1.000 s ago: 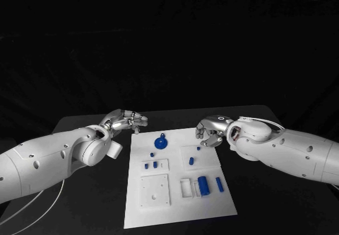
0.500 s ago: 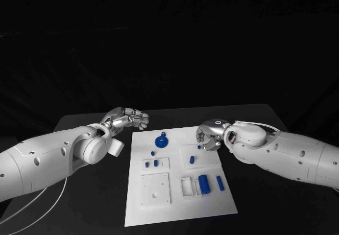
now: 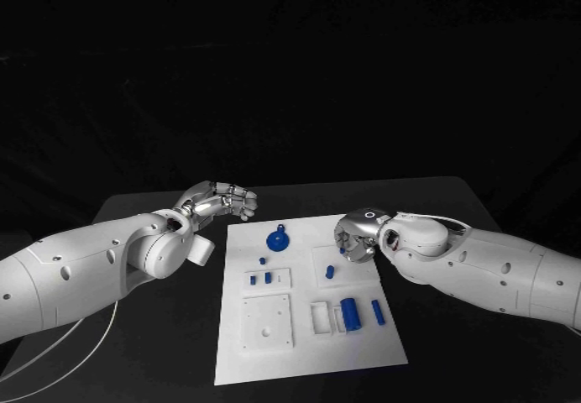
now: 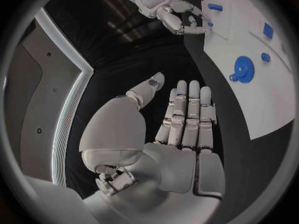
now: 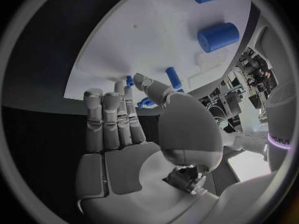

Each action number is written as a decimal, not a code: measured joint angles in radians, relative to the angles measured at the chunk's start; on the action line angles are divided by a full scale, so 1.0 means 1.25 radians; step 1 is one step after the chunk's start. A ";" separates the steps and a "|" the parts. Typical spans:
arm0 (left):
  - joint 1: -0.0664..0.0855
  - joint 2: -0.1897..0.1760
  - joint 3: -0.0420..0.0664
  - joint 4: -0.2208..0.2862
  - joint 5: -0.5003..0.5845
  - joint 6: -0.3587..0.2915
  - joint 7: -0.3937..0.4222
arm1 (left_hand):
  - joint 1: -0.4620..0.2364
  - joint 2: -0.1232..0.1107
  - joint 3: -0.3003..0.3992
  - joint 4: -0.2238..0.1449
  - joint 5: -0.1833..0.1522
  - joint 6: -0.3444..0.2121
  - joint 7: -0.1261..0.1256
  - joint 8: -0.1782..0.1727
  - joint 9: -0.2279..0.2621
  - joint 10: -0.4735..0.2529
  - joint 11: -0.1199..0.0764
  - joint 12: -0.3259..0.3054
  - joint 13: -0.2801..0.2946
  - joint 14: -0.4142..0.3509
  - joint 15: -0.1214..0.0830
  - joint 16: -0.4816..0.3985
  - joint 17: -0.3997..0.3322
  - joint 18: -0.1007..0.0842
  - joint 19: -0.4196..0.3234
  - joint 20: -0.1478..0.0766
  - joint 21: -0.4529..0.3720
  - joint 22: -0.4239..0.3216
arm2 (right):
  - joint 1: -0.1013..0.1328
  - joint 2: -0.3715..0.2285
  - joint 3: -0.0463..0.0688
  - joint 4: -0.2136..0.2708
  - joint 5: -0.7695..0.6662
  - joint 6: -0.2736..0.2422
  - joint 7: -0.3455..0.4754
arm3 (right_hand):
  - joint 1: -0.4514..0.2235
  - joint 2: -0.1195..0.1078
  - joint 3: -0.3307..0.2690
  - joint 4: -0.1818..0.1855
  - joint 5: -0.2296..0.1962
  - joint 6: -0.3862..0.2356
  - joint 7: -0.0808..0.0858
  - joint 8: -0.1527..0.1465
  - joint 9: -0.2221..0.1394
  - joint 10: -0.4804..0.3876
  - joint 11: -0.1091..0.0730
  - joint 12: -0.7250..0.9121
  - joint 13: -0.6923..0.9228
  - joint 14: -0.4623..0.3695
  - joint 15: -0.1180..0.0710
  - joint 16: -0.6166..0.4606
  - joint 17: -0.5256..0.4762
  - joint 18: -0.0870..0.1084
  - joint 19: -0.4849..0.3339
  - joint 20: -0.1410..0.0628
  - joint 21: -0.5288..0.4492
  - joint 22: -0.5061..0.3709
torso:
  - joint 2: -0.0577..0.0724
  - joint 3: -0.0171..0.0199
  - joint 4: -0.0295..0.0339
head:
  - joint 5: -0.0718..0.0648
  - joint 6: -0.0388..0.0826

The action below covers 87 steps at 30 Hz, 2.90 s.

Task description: Assemble the parts on the task board

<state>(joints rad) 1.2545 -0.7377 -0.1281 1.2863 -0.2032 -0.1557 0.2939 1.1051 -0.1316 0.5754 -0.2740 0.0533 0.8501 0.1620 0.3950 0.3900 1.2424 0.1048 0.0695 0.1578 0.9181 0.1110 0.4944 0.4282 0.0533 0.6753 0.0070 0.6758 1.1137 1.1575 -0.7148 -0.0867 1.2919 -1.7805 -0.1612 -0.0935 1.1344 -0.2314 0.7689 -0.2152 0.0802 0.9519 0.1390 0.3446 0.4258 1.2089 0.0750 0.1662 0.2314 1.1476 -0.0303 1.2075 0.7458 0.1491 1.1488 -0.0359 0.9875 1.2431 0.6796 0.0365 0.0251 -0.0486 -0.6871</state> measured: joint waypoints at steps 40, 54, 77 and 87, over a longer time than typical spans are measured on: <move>0.000 0.001 0.000 0.000 0.006 0.012 -0.009 | 0.000 0.000 -0.002 0.002 0.000 0.000 0.000 0.000 -0.001 0.000 0.000 0.000 -0.002 0.003 0.003 -0.005 0.000 0.007 -0.003 0.003 -0.003 0.003 | -0.013 0.028 -0.015 -0.008 -0.095 -0.040 -0.056 | 0.025 0.014 0.072 -0.019 -0.005 0.071 -0.028 0.023 0.002 0.087 -0.027 -0.002 0.003 0.021 -0.024 0.018 0.012 -0.002 0.021 -0.009 0.022 0.023 | -0.001 0.0000 -0.0009 | 0.002 -0.009; 0.000 0.002 0.000 -0.003 0.006 0.013 -0.010 | 0.000 0.000 -0.002 0.002 0.000 0.000 0.000 0.000 -0.001 -0.003 0.003 0.000 -0.003 0.003 0.003 -0.008 0.000 0.007 -0.003 0.003 -0.003 0.003 | -0.022 0.020 -0.020 0.006 -0.126 -0.076 -0.081 | 0.027 0.011 0.086 -0.018 0.001 0.089 -0.034 0.028 0.004 0.110 -0.033 0.002 0.014 0.027 -0.033 0.030 0.029 -0.002 0.032 -0.014 0.037 0.033 | 0.000 0.0000 -0.0009 | -0.003 -0.008; 0.000 0.004 0.000 -0.013 0.006 0.013 -0.010 | 0.003 0.003 -0.002 0.002 0.000 0.000 0.000 0.000 0.000 -0.003 0.003 0.000 -0.004 0.003 0.003 -0.011 0.000 0.004 -0.003 0.003 -0.003 0.004 | -0.025 -0.007 0.015 0.035 -0.131 -0.102 -0.095 | 0.031 -0.010 0.113 0.004 -0.012 0.098 -0.038 0.030 0.008 0.117 -0.037 0.002 0.025 0.037 -0.040 0.034 0.035 -0.002 0.044 -0.021 0.043 0.037 | 0.000 -0.0002 -0.0008 | -0.003 -0.006; 0.000 0.002 0.000 -0.017 0.006 0.012 -0.010 | 0.003 0.003 -0.002 0.002 0.000 0.000 0.000 0.000 0.000 -0.003 0.003 0.000 -0.004 0.003 0.003 -0.011 0.001 0.001 -0.003 0.003 -0.003 0.004 | -0.024 -0.055 0.055 0.122 -0.104 -0.105 -0.094 | 0.030 -0.011 0.115 0.006 -0.012 0.098 -0.038 0.030 0.007 0.119 -0.040 0.002 0.022 0.038 -0.039 0.034 0.035 -0.002 0.044 -0.021 0.043 0.036 | -0.001 -0.0005 -0.0009 | 0.002 -0.008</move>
<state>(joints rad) 1.2544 -0.7352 -0.1282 1.2646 -0.1956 -0.1401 0.2811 1.1093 -0.1275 0.5727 -0.2713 0.0532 0.8501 0.1621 0.3948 0.3895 1.2390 0.1082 0.0696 0.1534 0.9220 0.1144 0.4805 0.4292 0.0540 0.6720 0.0108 0.6718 1.1185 1.1271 -0.7831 -0.0181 1.4447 -1.9111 -0.2924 -0.2106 1.1715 -0.2452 0.9124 -0.2071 0.0649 1.0745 0.0913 0.3825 0.4351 1.3582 0.0246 0.1684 0.2583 1.1955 -0.0786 1.2500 0.7897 0.1467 1.2042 -0.0626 1.0413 1.2887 0.6789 0.0359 0.0240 -0.0459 -0.6966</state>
